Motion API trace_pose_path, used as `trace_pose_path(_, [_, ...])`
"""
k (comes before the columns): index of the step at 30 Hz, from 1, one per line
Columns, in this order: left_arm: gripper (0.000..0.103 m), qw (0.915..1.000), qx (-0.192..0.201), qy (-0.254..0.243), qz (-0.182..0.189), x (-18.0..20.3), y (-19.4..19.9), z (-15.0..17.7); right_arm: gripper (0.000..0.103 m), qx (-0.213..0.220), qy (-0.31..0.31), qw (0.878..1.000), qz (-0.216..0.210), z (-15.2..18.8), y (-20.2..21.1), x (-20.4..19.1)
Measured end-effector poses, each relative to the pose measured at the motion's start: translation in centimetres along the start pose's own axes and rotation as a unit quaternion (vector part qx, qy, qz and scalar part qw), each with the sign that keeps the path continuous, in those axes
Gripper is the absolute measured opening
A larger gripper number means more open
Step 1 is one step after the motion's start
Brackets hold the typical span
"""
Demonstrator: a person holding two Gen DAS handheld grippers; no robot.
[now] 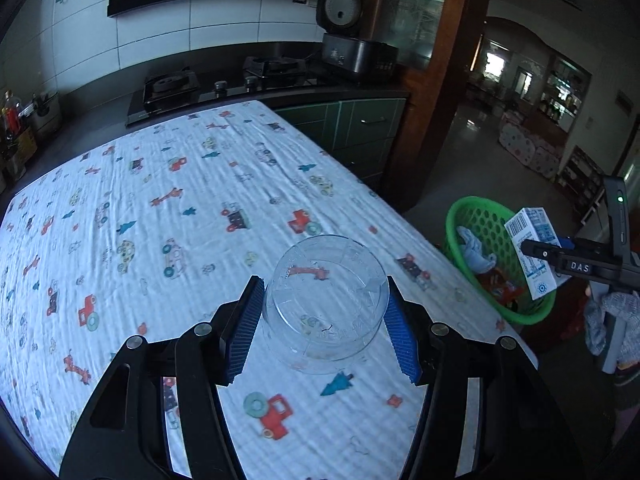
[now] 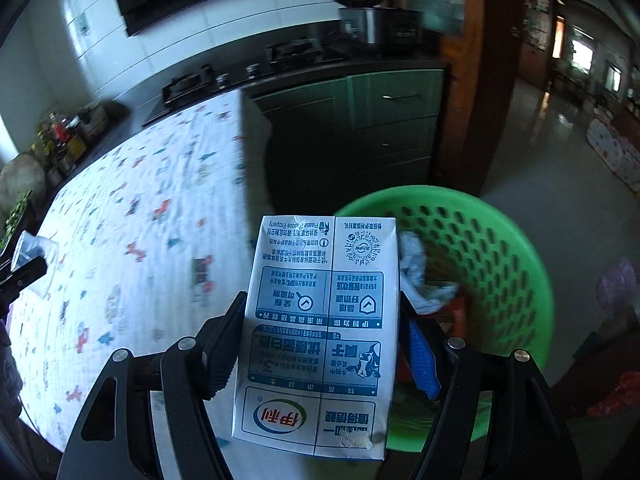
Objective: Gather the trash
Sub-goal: 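Carry the carton and cup over the green basket and open both tools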
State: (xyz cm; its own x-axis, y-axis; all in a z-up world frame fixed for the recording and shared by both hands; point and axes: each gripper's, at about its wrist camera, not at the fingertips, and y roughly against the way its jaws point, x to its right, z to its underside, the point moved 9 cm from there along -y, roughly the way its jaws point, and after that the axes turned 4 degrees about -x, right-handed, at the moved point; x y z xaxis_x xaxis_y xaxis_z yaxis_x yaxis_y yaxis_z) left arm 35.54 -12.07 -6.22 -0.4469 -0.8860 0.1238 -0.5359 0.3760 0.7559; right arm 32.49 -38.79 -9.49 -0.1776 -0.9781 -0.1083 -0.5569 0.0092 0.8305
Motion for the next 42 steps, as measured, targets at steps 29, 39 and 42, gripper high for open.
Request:
trace_pose_path(29, [0.058,0.9932,-0.030,-0.099,0.053,15.9,-6.0,-3.2,0.069,-0.025,-0.086,0.996,0.030,1.6,-5.0,13.6])
trace_pose_path(39, [0.058,0.9890,-0.046,-0.120,0.072,20.4,-8.6,-3.6,0.070,0.003,-0.078,0.997,0.022,2.4,-1.7,13.6])
trace_pose_path(42, [0.058,0.9882,-0.053,-0.121,0.077,21.4,-9.5,-3.7,0.070,0.011,-0.080,0.997,0.021,2.9,-0.5,13.7])
